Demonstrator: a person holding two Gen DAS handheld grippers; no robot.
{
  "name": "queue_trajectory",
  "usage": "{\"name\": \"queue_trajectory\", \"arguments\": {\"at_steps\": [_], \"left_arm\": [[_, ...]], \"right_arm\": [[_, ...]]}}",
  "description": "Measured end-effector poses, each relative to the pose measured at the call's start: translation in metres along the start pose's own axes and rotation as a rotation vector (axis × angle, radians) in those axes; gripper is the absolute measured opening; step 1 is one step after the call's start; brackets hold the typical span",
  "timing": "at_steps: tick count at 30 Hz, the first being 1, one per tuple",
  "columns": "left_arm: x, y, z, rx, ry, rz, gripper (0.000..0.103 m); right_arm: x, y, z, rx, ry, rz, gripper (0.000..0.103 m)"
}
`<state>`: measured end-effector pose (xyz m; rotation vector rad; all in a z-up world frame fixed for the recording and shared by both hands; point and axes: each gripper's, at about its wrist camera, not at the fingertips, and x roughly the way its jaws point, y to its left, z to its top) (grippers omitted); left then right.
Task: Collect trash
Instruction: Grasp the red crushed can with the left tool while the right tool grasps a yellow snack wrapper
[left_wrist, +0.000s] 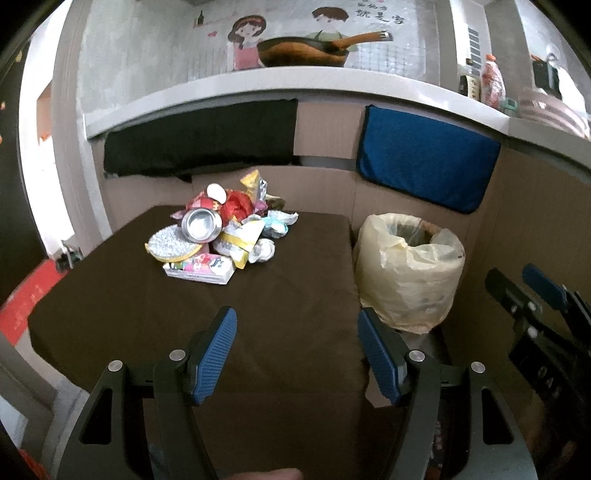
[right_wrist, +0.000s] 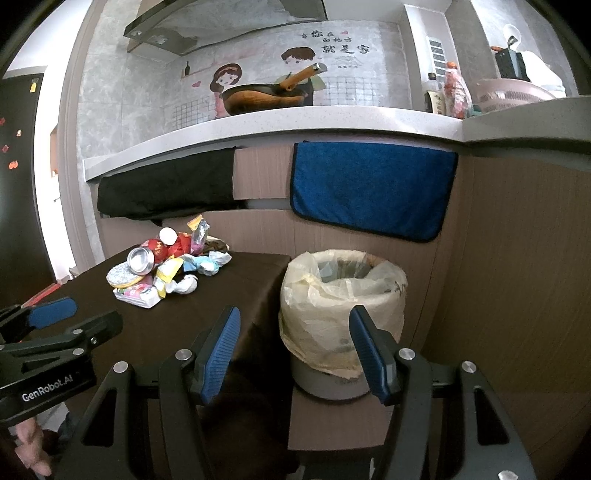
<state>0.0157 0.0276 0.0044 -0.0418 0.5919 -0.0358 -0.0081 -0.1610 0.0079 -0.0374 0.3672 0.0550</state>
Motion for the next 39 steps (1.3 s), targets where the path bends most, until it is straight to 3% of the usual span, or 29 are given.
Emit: {"name": "queue_trajectory", "arguments": {"at_steps": [4,9,14,19,23,28,31,39], "left_arm": [[0.022,0.047,0.013,-0.060,0.001,-0.012,0.068],[0.062,0.121,0.033,-0.120,-0.036,0.105,0.068],[0.118,0.182,0.061,-0.199,0.016,0.005,0.068],[0.169,0.185,0.092,-0.192,0.027,-0.060,0.068],[0.215,0.195,0.120,-0.290,0.068,-0.112,0.068],[0.260,0.209,0.116,-0.340,0.147,-0.094,0.068],[0.268,0.211,0.111,-0.343,0.154,-0.154,0.068],[0.276,0.214,0.107,-0.338,0.163,-0.205,0.069]], "right_arm": [[0.032,0.014,0.015,-0.008,-0.013,0.040,0.059],[0.091,0.041,0.039,-0.026,0.049,0.164,0.059],[0.159,0.067,0.056,-0.067,0.113,0.208,0.059],[0.218,0.080,0.062,-0.060,0.181,0.210,0.055],[0.249,0.079,0.061,-0.025,0.229,0.218,0.055],[0.268,0.081,0.054,-0.053,0.256,0.218,0.055],[0.274,0.083,0.049,-0.061,0.267,0.227,0.055],[0.292,0.093,0.044,-0.068,0.297,0.255,0.055]]}}
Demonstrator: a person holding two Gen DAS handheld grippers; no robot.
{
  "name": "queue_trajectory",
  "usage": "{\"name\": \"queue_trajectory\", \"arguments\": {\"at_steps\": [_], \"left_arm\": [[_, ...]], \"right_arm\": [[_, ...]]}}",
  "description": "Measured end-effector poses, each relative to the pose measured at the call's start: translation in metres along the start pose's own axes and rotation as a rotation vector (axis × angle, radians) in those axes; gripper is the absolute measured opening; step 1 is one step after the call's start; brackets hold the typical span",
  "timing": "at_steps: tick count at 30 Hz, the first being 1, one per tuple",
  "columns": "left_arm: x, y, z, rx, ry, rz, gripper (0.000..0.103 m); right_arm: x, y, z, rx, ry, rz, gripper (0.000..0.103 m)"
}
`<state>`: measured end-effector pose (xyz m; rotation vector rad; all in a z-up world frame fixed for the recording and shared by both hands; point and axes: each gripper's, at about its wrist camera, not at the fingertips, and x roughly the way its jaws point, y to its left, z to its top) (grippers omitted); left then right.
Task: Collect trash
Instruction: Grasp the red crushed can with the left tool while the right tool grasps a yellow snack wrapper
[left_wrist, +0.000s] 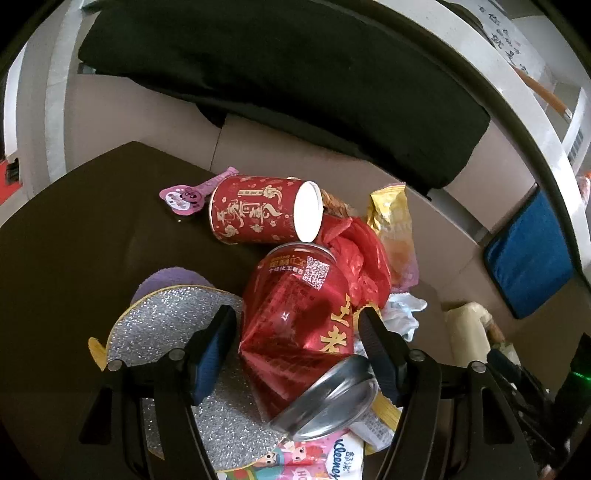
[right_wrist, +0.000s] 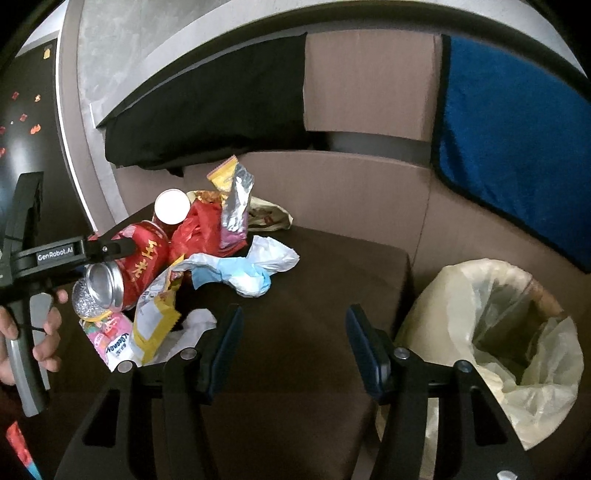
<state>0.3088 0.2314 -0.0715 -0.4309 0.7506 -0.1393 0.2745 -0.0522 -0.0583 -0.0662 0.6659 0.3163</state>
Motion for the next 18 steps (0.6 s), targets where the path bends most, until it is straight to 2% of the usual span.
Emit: {"name": "queue_trajectory", "arguments": {"at_steps": [8,11,12,13,15,16,17,18], "left_arm": [[0.001,0.003,0.001,-0.027,0.005,-0.003,0.067],[-0.002,0.004,0.001,-0.035,0.011,-0.027,0.058],[-0.003,0.004,0.000,-0.035,0.005,-0.023,0.056],[-0.005,0.003,-0.001,-0.032,-0.003,-0.020,0.050],[-0.007,0.000,-0.003,-0.012,-0.012,-0.014,0.046],[-0.009,0.000,-0.005,-0.005,-0.020,-0.011,0.040],[-0.013,-0.001,-0.007,0.009,-0.030,-0.009,0.029],[-0.016,-0.002,-0.008,0.022,-0.030,-0.012,0.028]], "right_arm": [[0.007,0.007,-0.002,-0.025,0.015,0.001,0.055],[0.005,0.008,-0.001,-0.025,0.011,0.012,0.054],[0.003,0.009,0.000,-0.028,0.008,0.014,0.054],[0.001,0.010,0.001,-0.031,0.003,0.016,0.054],[-0.001,0.012,0.002,-0.039,-0.002,0.018,0.054],[-0.002,0.013,0.003,-0.042,-0.001,0.019,0.054],[-0.002,0.014,0.003,-0.045,0.003,0.024,0.054],[-0.002,0.015,0.003,-0.046,0.008,0.033,0.054]]}}
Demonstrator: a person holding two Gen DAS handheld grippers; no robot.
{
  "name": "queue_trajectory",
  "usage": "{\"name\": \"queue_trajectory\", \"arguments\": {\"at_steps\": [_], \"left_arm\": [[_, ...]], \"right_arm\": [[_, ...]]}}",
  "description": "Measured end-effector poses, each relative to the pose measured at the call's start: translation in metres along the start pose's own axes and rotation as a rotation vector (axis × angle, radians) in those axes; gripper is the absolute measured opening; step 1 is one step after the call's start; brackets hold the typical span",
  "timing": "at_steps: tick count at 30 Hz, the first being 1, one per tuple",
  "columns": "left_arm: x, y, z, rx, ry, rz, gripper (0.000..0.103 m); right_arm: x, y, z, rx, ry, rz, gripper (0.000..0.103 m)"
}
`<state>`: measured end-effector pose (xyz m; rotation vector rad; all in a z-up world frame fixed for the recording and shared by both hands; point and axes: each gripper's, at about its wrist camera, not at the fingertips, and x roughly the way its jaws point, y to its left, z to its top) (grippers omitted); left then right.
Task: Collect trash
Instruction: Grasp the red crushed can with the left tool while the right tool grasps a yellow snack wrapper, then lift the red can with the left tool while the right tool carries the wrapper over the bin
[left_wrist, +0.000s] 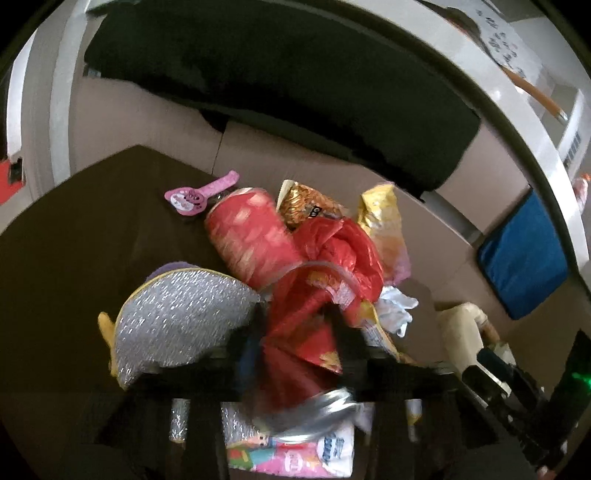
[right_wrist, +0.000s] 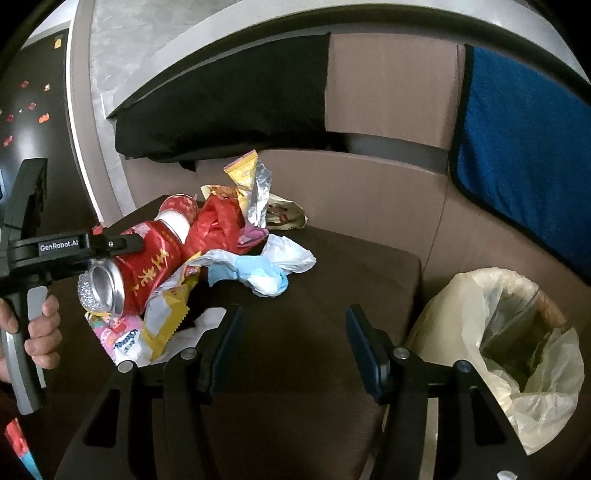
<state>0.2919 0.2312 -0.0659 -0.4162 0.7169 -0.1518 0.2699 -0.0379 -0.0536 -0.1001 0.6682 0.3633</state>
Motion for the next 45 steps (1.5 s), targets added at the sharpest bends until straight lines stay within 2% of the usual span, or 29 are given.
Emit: {"name": "queue_trajectory", "arguments": {"at_steps": [4,9,12,15,18,20,23,28,30,33,37,40,45], "left_arm": [[-0.015,-0.004,-0.008,0.069,-0.024,0.039,0.026],[-0.042,0.004,-0.014,0.098,-0.055,0.094,0.026],[-0.056,0.012,-0.019,0.087,-0.064,0.110,0.026],[-0.061,0.018,-0.025,0.063,-0.051,0.112,0.026],[-0.064,0.019,-0.033,0.071,-0.056,0.120,0.026],[-0.064,0.018,-0.037,0.078,-0.053,0.119,0.026],[-0.060,0.021,-0.040,0.061,-0.050,0.114,0.028],[-0.052,0.025,-0.040,-0.006,-0.026,0.108,0.030],[-0.045,0.026,-0.039,-0.035,0.023,0.106,0.032],[-0.042,0.023,-0.038,-0.050,0.042,0.104,0.033],[-0.051,0.009,-0.035,-0.002,0.007,0.107,0.027],[-0.063,-0.002,-0.031,0.047,-0.048,0.137,0.026],[-0.086,-0.012,-0.021,0.080,-0.129,0.147,0.026]], "right_arm": [[-0.002,0.005,0.000,-0.006,0.021,0.052,0.054],[-0.002,0.020,0.006,-0.034,0.025,0.121,0.054],[0.011,0.034,0.014,-0.048,0.049,0.193,0.054],[0.033,0.051,0.021,-0.075,0.082,0.217,0.053],[0.057,0.063,0.022,-0.090,0.152,0.242,0.040],[0.059,0.064,0.022,-0.099,0.178,0.295,0.023],[0.043,0.059,0.028,-0.116,0.134,0.280,0.021],[0.017,0.035,0.043,-0.064,0.064,0.265,0.020],[0.013,0.025,0.050,-0.035,0.066,0.290,0.020],[0.008,0.018,0.058,-0.006,0.054,0.314,0.020],[-0.001,0.020,0.063,-0.028,0.005,0.273,0.020],[-0.007,0.016,0.066,-0.002,-0.001,0.328,0.020],[-0.015,0.019,0.069,-0.023,-0.030,0.323,0.020]]}}
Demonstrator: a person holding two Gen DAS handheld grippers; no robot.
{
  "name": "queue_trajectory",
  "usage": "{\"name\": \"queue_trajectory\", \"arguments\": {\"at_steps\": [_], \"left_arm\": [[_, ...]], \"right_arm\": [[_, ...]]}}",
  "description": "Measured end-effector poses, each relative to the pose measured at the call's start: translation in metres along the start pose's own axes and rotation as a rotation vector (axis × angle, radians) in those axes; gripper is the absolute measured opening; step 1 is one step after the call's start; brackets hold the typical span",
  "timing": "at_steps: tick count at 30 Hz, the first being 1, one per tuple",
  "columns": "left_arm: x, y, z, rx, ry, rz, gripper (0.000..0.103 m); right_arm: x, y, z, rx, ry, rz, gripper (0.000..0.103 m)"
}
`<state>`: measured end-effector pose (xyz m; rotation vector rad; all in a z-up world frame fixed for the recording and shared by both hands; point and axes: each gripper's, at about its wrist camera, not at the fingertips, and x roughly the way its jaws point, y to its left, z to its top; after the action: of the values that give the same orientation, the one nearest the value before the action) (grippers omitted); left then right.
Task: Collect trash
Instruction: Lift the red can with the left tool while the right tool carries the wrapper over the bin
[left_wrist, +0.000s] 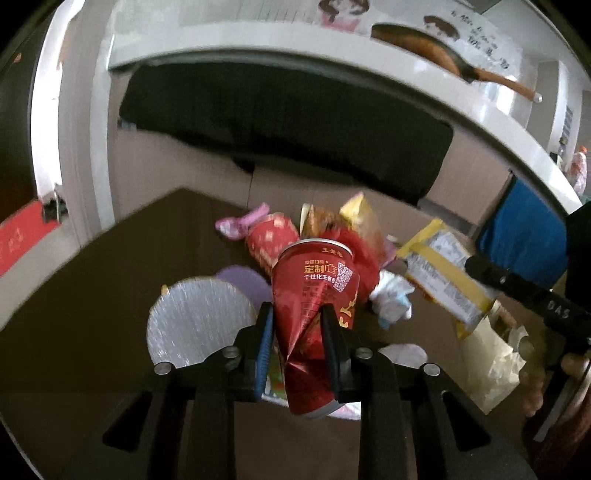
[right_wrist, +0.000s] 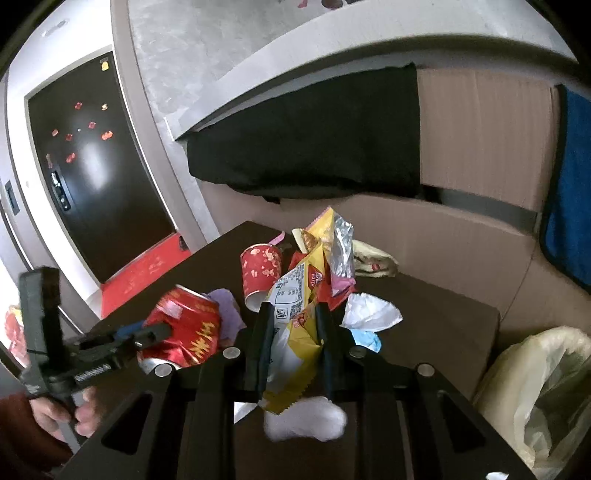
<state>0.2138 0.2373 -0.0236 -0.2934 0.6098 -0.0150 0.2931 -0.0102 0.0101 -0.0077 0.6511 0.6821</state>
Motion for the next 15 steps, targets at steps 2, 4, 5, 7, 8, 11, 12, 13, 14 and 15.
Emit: {"name": "queue_trajectory", "arguments": {"at_steps": [2,4,5,7,8,11,12,13,14,15], "left_arm": [[-0.010,-0.005,0.006,0.023,-0.043,0.000,0.026],[-0.017,-0.010,0.012,0.045,-0.076,-0.004,0.026],[-0.020,-0.014,0.015,0.056,-0.093,-0.005,0.026],[-0.025,-0.022,0.023,0.073,-0.125,-0.001,0.026],[-0.029,-0.028,0.029,0.080,-0.142,-0.002,0.026],[-0.038,-0.046,0.044,0.109,-0.179,-0.014,0.026],[-0.042,-0.053,0.048,0.121,-0.196,-0.015,0.026],[-0.046,-0.060,0.052,0.134,-0.216,-0.016,0.026],[-0.050,-0.070,0.056,0.150,-0.239,-0.016,0.026],[-0.055,-0.082,0.060,0.164,-0.261,-0.021,0.026]], "right_arm": [[-0.003,0.000,0.002,-0.010,-0.009,-0.008,0.020],[-0.007,0.001,0.005,-0.022,-0.022,-0.030,0.020],[-0.008,0.000,0.006,-0.023,-0.024,-0.036,0.020],[-0.010,-0.001,0.008,-0.024,-0.029,-0.050,0.020],[-0.013,-0.001,0.010,-0.027,-0.037,-0.063,0.020],[-0.029,-0.001,0.015,-0.038,-0.080,-0.088,0.020],[-0.038,-0.001,0.018,-0.047,-0.098,-0.102,0.020],[-0.048,-0.001,0.021,-0.059,-0.119,-0.120,0.020],[-0.056,-0.001,0.024,-0.070,-0.138,-0.136,0.020],[-0.068,-0.001,0.026,-0.083,-0.163,-0.159,0.020]]}}
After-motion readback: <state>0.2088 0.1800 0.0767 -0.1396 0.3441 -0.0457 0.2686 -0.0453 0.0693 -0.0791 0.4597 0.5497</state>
